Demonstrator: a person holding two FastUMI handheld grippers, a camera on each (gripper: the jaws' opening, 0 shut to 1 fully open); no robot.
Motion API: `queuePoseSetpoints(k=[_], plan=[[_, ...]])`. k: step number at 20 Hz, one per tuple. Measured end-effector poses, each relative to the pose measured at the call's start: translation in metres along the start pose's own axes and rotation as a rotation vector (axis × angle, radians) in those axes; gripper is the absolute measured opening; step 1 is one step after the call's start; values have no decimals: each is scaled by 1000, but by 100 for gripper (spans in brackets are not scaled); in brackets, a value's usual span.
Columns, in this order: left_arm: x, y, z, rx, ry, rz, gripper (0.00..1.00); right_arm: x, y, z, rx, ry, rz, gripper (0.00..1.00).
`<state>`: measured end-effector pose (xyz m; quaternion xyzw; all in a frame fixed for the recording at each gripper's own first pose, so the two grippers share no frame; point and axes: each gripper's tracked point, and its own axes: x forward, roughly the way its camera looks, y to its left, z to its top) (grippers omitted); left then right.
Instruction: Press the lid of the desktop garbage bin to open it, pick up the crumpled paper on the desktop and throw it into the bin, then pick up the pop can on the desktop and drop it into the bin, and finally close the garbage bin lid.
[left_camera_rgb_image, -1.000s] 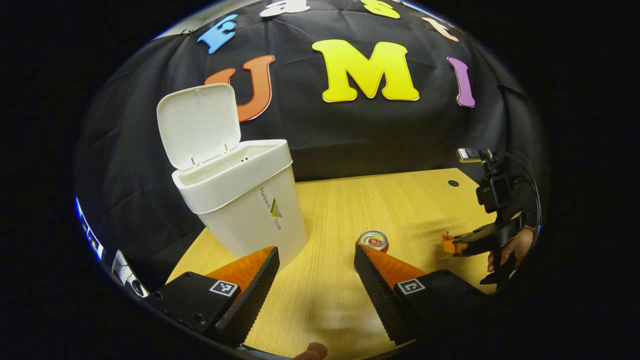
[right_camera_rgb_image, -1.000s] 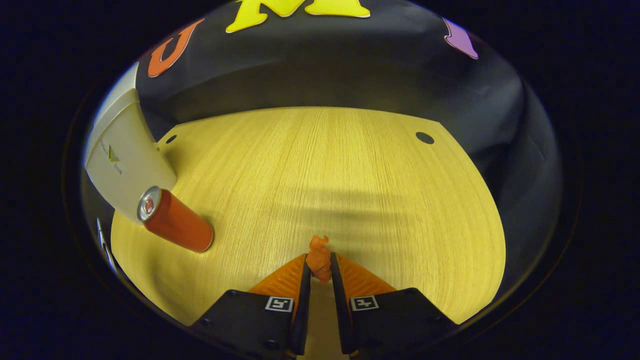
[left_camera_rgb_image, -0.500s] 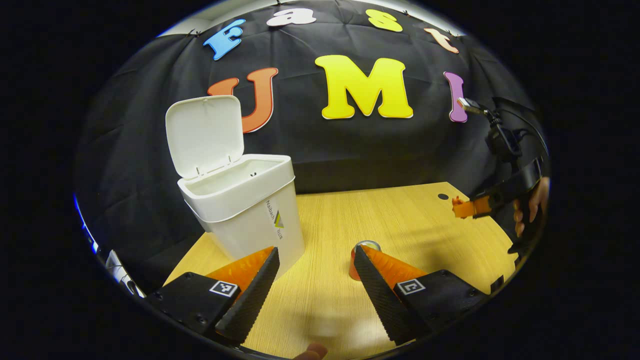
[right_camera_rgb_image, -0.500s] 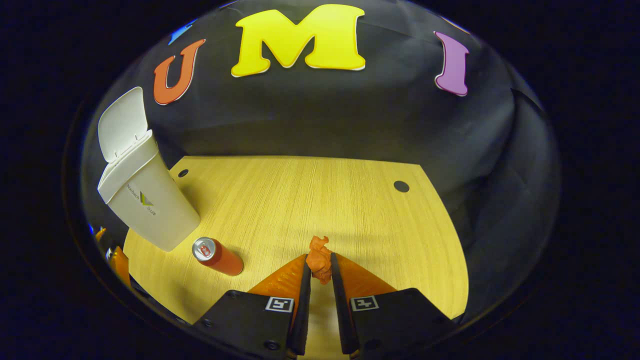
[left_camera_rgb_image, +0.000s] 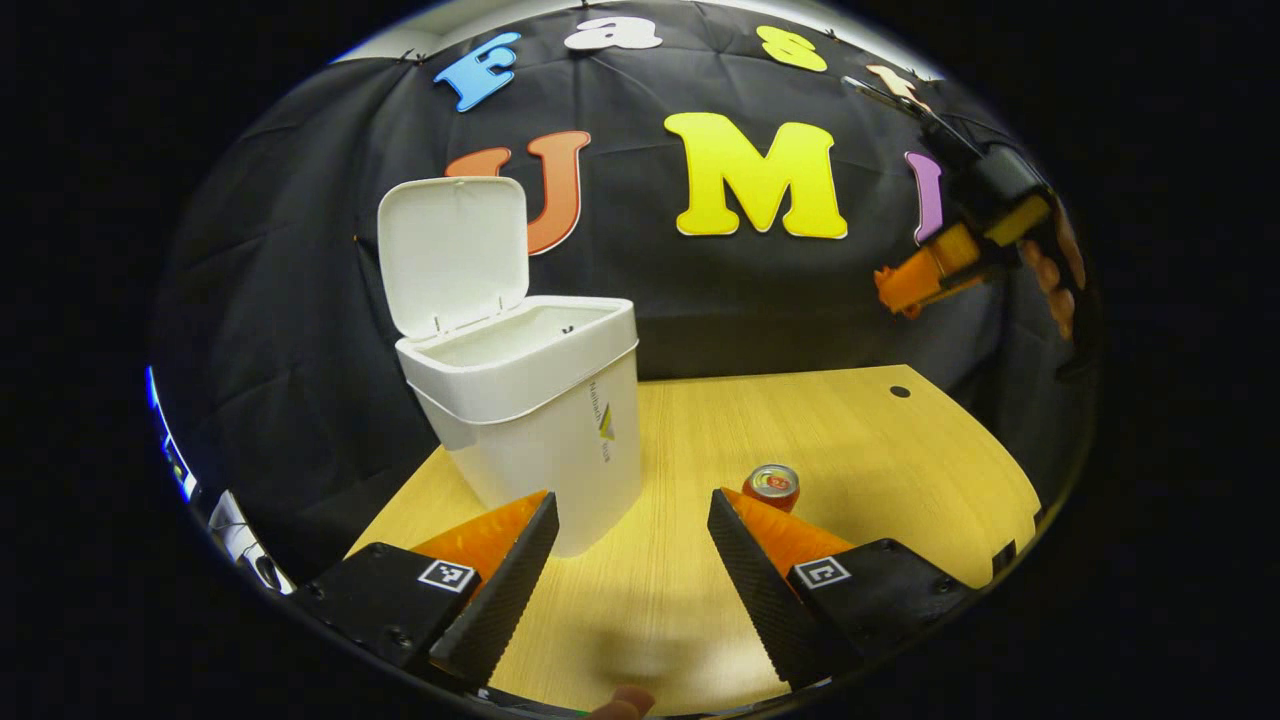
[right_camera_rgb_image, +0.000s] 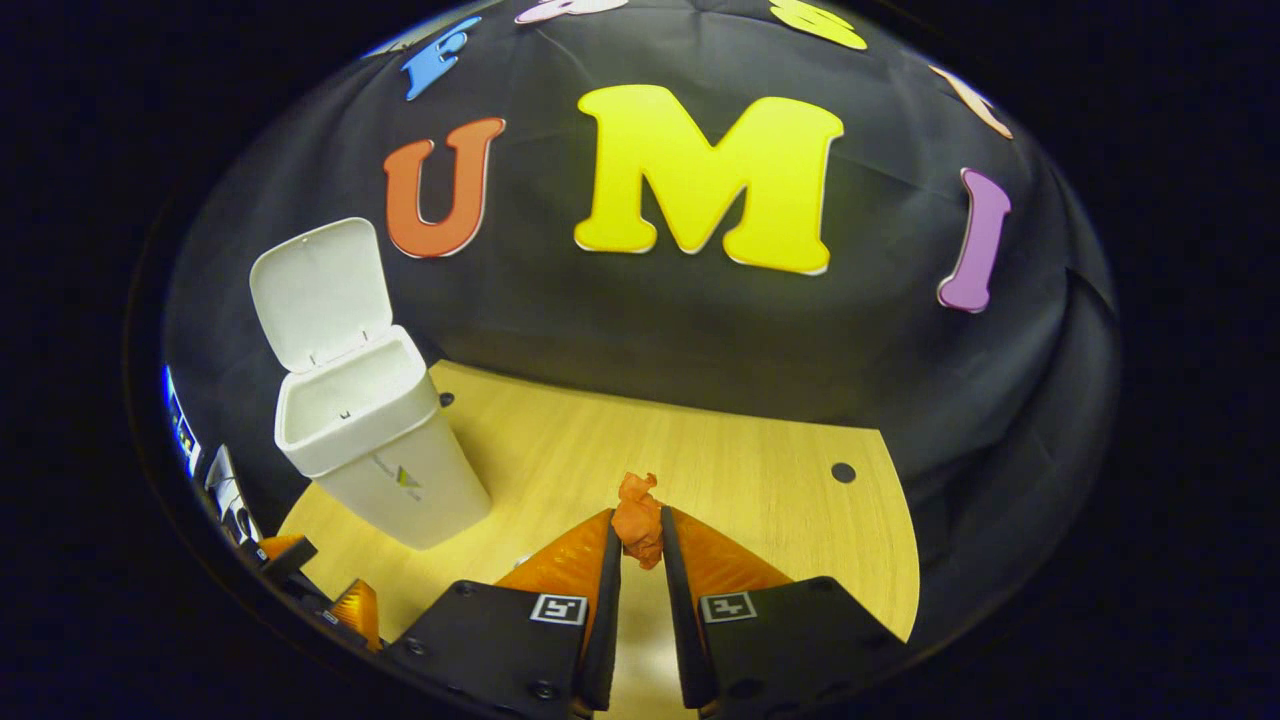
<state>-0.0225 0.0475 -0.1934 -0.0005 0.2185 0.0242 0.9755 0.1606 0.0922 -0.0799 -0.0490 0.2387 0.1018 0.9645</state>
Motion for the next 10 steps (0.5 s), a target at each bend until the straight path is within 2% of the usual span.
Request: queuePoseSetpoints(k=[6,10], plan=[[-10,58,-3,-3,-8,64,100,14,101,60,-67,-77,115,26],[-15,92,-14,-27,3,100,99,32,184,82,-112,-98,200,27]])
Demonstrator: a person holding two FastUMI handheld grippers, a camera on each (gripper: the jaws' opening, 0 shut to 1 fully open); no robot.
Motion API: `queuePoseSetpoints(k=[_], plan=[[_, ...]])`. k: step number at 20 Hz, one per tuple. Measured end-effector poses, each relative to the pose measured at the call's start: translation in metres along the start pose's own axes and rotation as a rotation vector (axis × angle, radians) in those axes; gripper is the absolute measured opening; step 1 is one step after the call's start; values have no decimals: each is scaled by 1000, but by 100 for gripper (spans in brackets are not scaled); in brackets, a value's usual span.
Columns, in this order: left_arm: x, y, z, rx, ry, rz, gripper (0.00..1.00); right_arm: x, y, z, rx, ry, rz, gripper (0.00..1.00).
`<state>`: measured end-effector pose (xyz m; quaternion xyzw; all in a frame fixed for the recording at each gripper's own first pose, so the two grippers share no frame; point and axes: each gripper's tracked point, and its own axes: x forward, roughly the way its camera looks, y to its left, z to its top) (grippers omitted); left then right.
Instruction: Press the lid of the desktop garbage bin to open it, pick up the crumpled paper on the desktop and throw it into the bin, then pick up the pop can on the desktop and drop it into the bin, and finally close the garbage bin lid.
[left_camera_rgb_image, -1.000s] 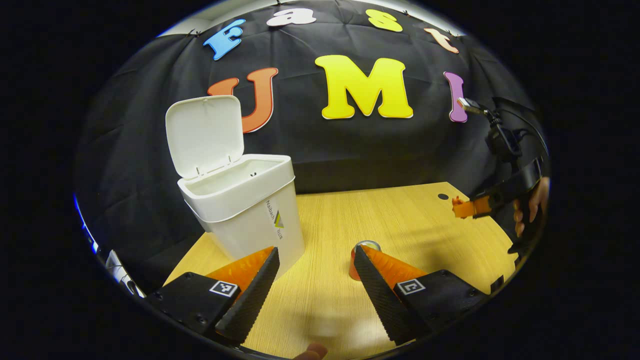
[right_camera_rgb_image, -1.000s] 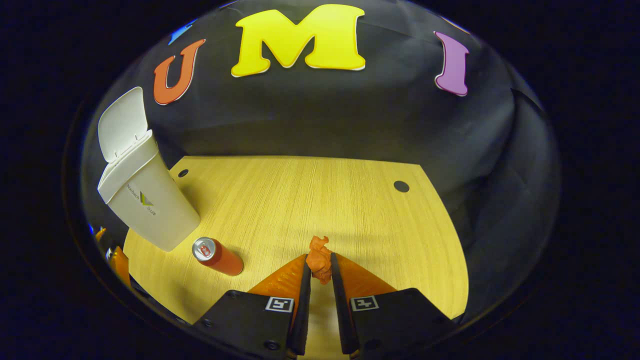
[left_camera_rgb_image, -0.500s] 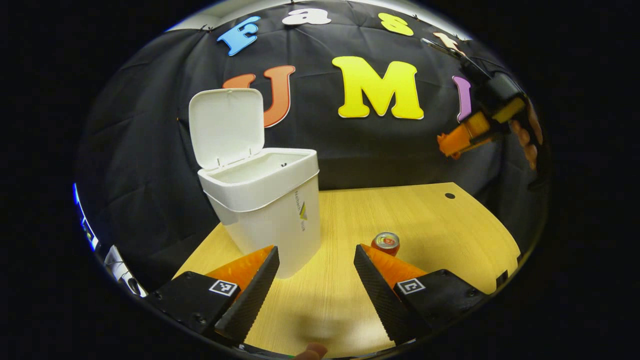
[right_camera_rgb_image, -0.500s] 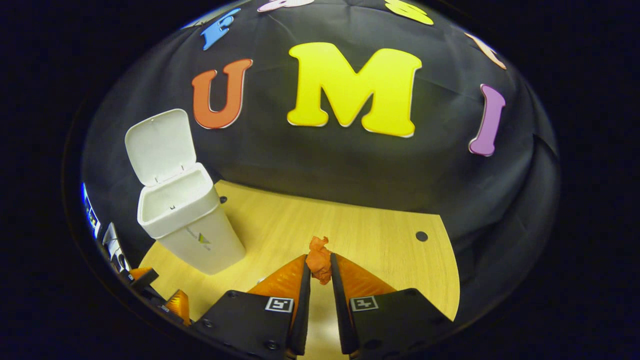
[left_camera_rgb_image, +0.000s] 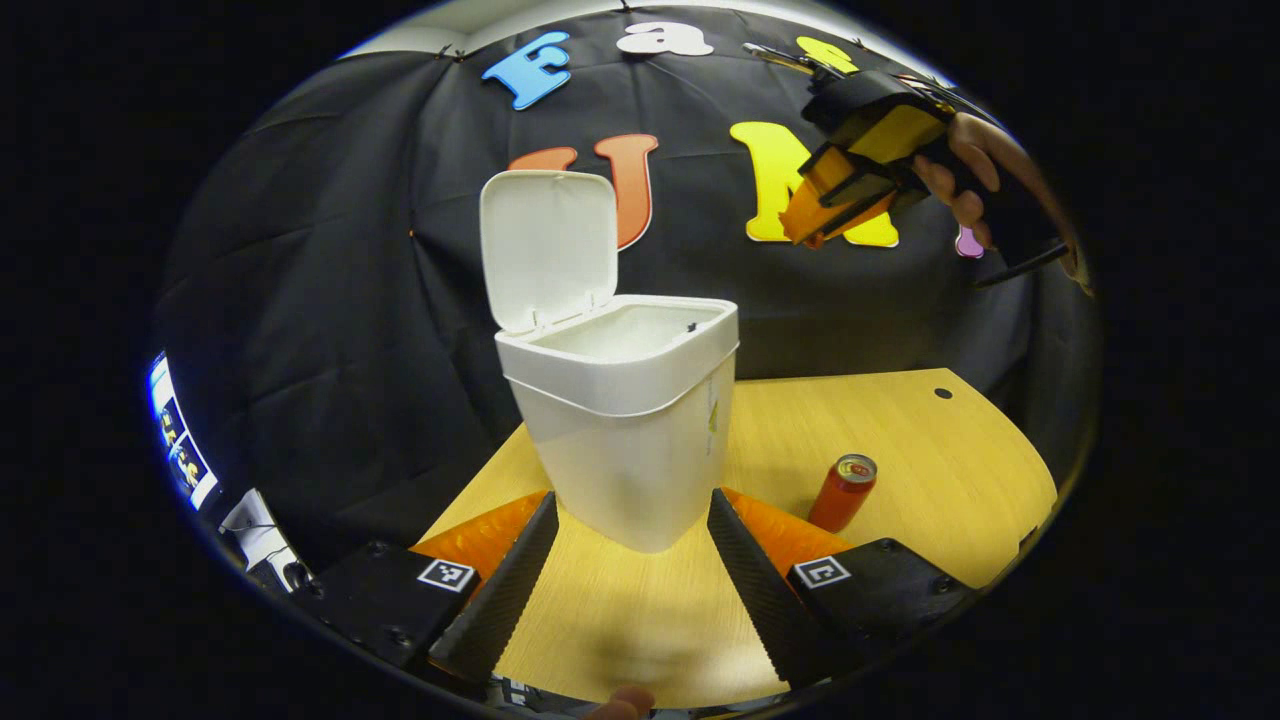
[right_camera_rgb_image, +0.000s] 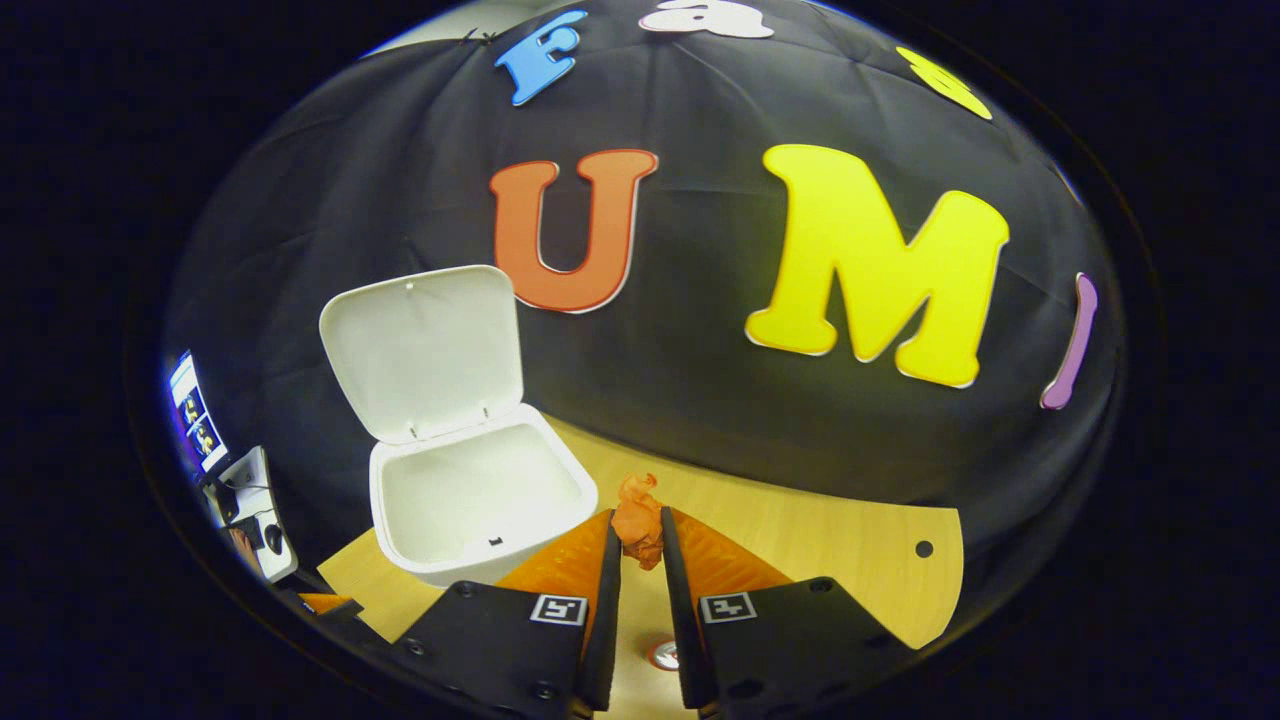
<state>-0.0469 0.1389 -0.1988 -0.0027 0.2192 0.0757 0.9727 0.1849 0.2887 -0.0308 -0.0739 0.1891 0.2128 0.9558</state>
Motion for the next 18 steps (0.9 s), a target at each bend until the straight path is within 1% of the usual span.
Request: queuePoseSetpoints(k=[2,4,5,6,7,10,13,14,15,16,17,18], plan=[[3,23,-8,-12,12,28,99,13,37,6,-19,1,42,27],[4,39,-15,-25,27,52,99,28,67,3,-44,18,81,27],[5,46,-19,-31,37,61,99,32,82,2,-53,27,100,24],[6,52,-24,-34,44,68,100,37,94,-1,-62,34,117,27],[4,56,-27,-36,51,75,99,41,105,-4,-68,41,128,26],[5,65,-29,-33,53,86,99,53,120,-10,-88,60,134,26],[8,61,-31,-27,55,69,100,56,126,-14,-93,69,144,27],[10,57,-30,-26,56,59,100,53,128,-14,-85,65,154,35],[11,54,-31,-24,58,48,99,53,128,-12,-80,56,161,39],[13,49,-31,-23,60,34,99,51,127,-8,-72,48,172,51],[15,45,-32,-24,61,23,99,46,126,-6,-68,39,182,58],[18,40,-32,-26,64,12,99,42,122,-2,-65,24,178,70]])
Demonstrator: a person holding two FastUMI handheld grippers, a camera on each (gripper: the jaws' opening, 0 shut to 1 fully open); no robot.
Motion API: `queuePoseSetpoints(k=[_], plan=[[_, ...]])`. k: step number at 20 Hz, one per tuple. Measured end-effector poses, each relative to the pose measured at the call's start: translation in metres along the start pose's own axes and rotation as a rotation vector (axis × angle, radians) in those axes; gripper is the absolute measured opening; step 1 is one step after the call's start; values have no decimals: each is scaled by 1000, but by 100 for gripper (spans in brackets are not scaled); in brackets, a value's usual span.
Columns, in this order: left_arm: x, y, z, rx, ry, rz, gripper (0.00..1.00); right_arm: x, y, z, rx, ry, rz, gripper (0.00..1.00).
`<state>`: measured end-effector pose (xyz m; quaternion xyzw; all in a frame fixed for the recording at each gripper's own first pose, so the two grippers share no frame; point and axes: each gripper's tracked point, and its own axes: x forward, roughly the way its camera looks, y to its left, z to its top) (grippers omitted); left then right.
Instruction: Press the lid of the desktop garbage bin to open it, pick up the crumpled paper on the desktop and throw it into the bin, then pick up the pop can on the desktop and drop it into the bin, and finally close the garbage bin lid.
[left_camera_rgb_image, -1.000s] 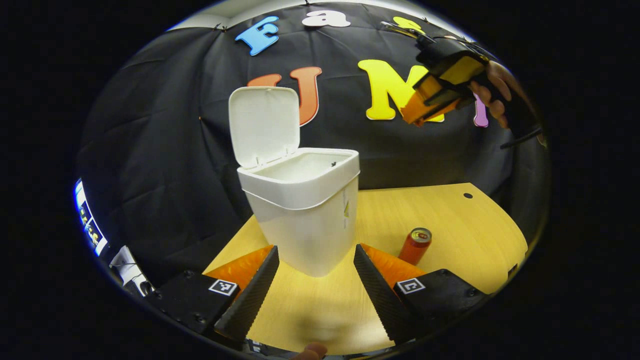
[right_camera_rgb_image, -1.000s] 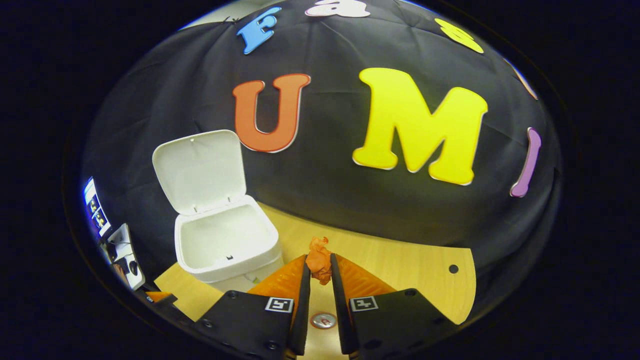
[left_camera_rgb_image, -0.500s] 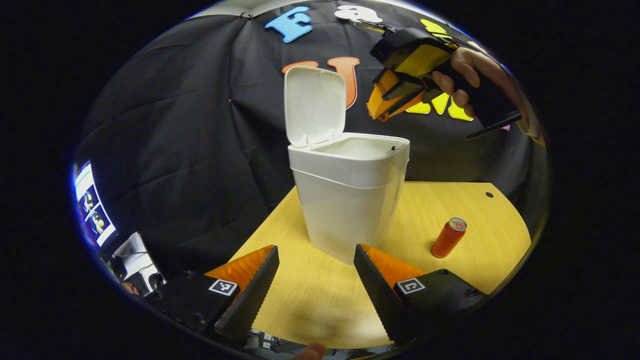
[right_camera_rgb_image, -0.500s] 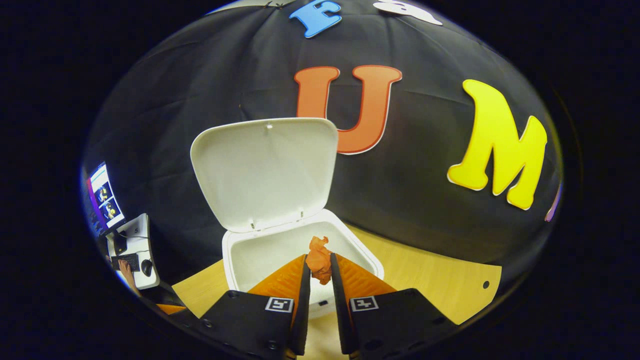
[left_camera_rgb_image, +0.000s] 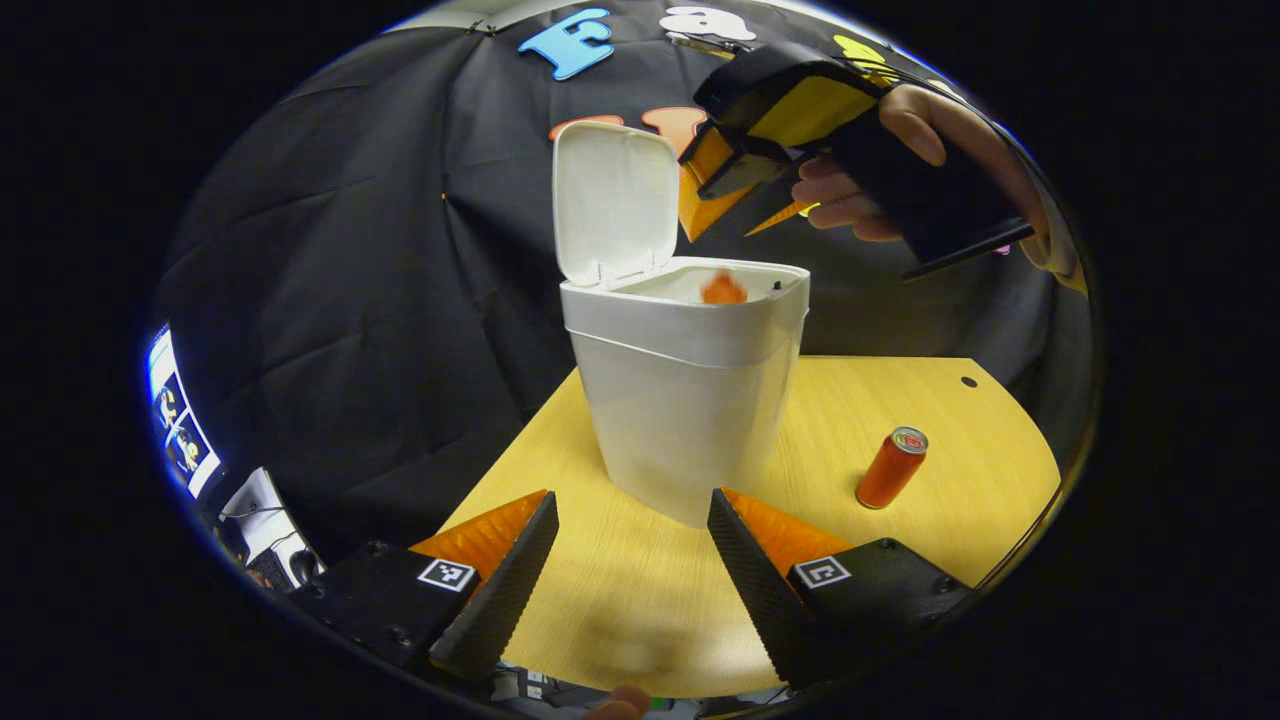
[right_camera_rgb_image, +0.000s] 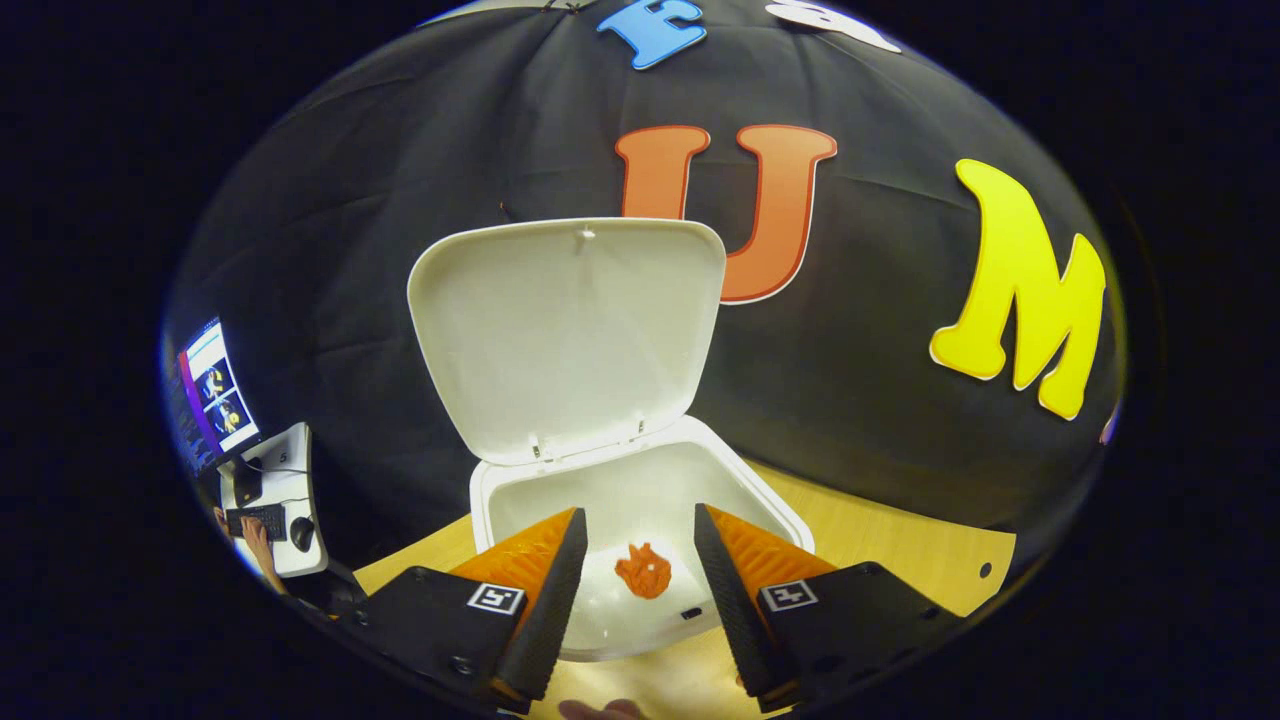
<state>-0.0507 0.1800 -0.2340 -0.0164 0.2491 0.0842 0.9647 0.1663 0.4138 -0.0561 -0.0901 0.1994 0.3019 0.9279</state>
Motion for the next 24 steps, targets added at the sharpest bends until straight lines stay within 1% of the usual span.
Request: queuePoseSetpoints(k=[1,2,5,6,8,10,12,16,18,20,22,24], plan=[[2,-5,0,-1,6,-13,99,-6,-2,3,3,-16,-1,70],[4,-10,1,2,8,-25,99,-11,-7,6,9,-31,-9,81],[9,-29,9,9,-10,-60,99,-32,-26,15,29,-75,-36,88],[11,-37,11,7,-17,-77,100,-39,-33,17,39,-87,-42,95],[14,-52,11,10,-29,-98,100,-57,-49,17,57,-100,-56,96],[14,-67,8,25,-39,-121,100,-73,-68,14,63,-111,-86,96],[16,-87,4,32,-73,-149,100,-95,-86,12,87,-130,-126,96],[34,-136,-18,65,-88,-198,100,-135,-125,7,110,-171,-215,96],[45,-166,-31,74,-74,-253,100,-155,-145,3,96,-182,-261,97],[53,-197,-37,104,-85,-299,100,-176,-160,4,85,-198,-300,96],[58,-221,-40,130,-87,-331,99,-197,-174,4,77,-211,-342,97],[66,-240,-49,137,-73,-356,99,-215,-182,4,85,-224,-364,96]])
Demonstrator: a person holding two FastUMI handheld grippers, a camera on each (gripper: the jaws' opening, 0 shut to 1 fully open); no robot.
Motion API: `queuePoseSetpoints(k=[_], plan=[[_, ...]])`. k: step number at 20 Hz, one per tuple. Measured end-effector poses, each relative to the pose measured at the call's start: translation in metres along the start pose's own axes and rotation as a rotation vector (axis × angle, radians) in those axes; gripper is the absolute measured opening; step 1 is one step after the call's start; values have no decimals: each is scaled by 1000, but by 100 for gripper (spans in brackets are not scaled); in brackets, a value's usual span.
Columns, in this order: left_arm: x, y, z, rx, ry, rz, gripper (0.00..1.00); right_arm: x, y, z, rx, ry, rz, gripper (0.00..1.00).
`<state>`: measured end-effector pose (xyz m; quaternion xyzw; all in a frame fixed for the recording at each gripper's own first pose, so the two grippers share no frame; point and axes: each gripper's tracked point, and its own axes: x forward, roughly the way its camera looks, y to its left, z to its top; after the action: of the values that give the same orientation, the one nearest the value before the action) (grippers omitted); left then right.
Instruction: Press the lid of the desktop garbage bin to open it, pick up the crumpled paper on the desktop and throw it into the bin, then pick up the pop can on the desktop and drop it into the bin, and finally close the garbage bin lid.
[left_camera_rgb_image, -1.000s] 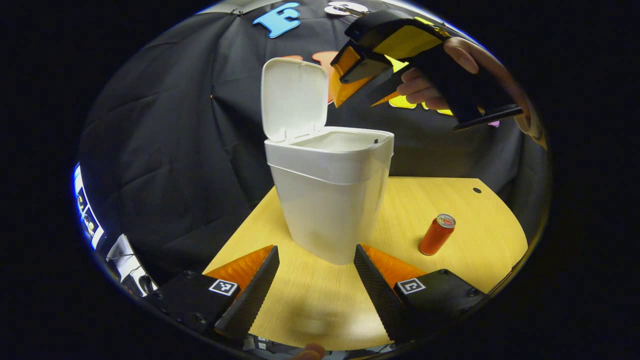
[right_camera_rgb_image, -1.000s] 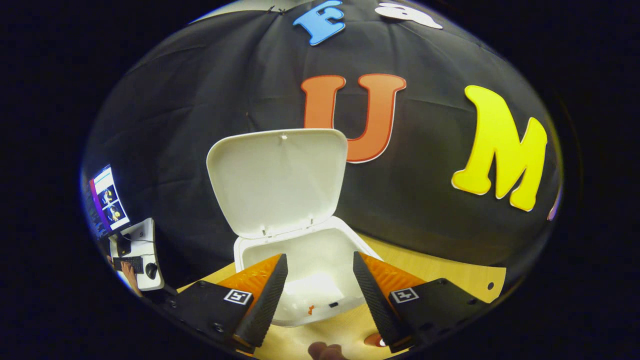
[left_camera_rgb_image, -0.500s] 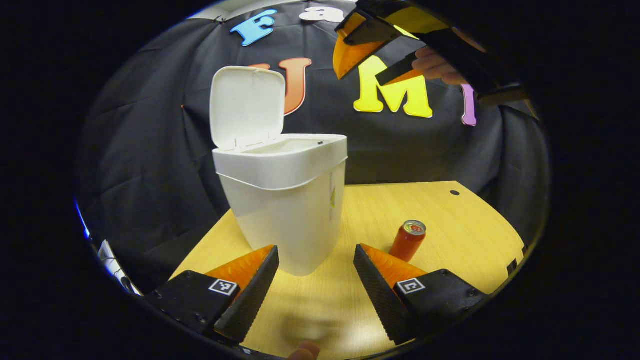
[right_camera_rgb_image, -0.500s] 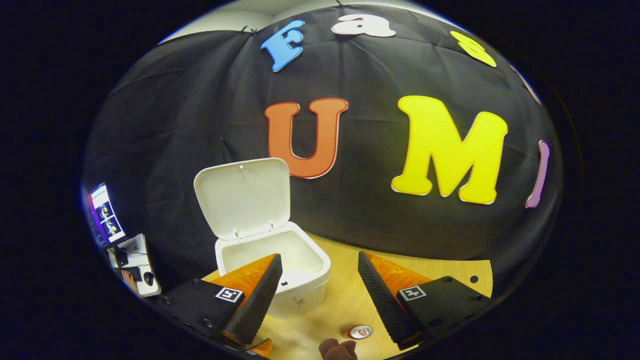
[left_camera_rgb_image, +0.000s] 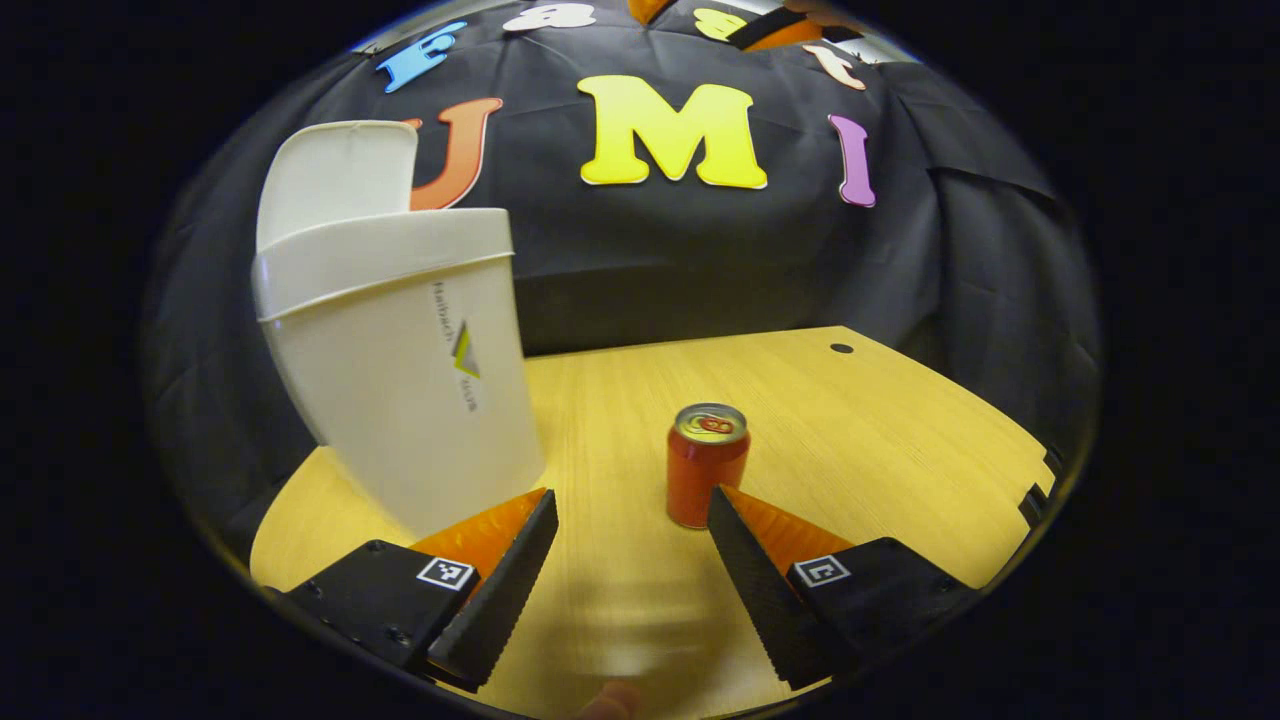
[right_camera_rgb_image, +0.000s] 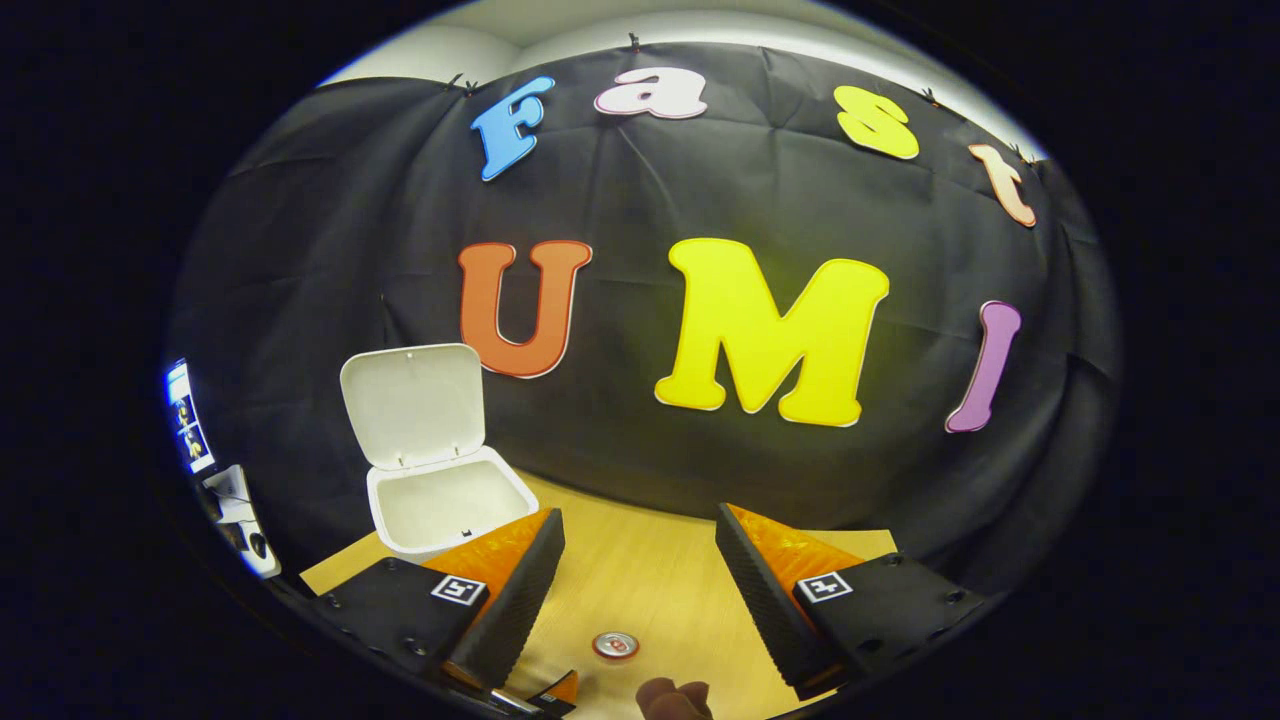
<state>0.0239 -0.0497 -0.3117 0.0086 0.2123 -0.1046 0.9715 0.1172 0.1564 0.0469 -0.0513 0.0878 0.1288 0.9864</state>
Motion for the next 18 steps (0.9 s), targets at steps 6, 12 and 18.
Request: queuePoseSetpoints(k=[6,12,18], plan=[[35,-17,-7,29,21,-15,100,-25,-49,-20,45,20,-86,96],[61,-32,-18,51,43,-38,99,-25,-83,-50,76,86,-134,96],[90,-37,-18,55,57,-35,99,-18,-101,-67,71,139,-160,96]])
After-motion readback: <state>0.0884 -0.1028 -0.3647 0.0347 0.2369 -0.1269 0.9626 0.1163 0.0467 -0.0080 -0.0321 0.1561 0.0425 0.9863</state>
